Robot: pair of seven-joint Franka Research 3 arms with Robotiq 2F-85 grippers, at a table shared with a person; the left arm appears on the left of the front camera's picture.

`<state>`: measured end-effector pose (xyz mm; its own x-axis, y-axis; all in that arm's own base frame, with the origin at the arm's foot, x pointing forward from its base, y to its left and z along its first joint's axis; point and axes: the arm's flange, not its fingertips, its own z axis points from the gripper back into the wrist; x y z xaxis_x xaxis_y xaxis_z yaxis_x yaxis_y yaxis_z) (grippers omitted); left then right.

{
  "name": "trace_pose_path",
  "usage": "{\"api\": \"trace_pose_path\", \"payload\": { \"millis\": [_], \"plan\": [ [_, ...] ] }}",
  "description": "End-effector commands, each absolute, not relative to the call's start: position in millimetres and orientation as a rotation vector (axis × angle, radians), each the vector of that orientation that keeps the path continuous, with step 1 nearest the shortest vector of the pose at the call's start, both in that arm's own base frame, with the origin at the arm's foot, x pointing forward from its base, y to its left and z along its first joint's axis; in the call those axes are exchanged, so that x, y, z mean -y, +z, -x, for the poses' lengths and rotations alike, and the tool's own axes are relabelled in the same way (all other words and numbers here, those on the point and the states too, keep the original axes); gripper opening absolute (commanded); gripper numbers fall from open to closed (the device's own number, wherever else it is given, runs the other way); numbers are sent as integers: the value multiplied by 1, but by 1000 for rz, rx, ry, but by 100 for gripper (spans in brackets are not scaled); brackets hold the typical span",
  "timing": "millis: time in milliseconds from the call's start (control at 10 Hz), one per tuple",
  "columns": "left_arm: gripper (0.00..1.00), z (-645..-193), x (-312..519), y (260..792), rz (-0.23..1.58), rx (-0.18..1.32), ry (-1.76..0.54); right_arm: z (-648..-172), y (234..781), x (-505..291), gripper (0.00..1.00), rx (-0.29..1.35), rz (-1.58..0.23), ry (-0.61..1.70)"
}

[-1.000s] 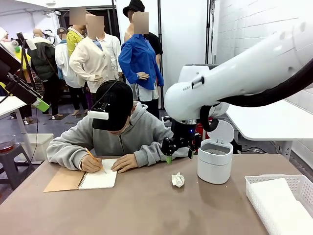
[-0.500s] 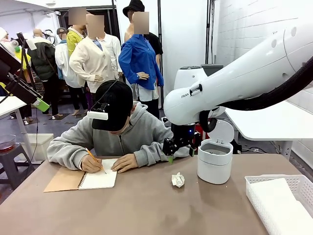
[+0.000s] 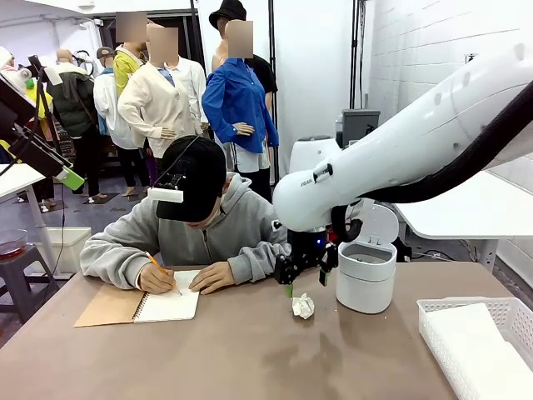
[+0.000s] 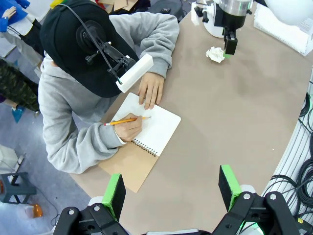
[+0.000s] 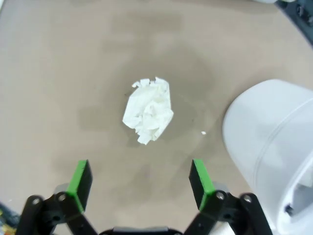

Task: Sort the paper based on its condition.
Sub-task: If a person hands you a paper, place it in the Organizing basket , and if it's crumpled, put it in the Trash can.

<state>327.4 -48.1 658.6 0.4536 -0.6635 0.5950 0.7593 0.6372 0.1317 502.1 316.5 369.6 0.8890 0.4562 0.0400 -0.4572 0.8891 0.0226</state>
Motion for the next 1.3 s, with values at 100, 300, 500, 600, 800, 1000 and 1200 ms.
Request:
{"api": "trace_pose_path", "payload": {
  "millis": [100, 300, 500, 600, 800, 1000, 1200],
  "plan": [
    [100, -327, 48, 659, 160, 659, -882, -510, 346, -333, 100, 43, 51, 445],
    [100, -327, 48, 659, 160, 659, -882, -515, 328, -337, 100, 18, 33, 430],
    [100, -327, 48, 659, 160, 659, -882, -524, 308, -339, 100, -6, 30, 422],
    [100, -327, 48, 659, 160, 659, -882, -529, 303, -340, 100, 2, 23, 420],
    [100, -327, 48, 659, 160, 659, -882, -536, 300, -338, 100, 17, 33, 417],
    [100, -327, 48, 659, 160, 659, -882, -544, 299, -338, 100, 24, 23, 400],
    [100, -327, 48, 659, 160, 659, -882, -535, 301, -334, 100, -11, 1, 429]
  ]
}}
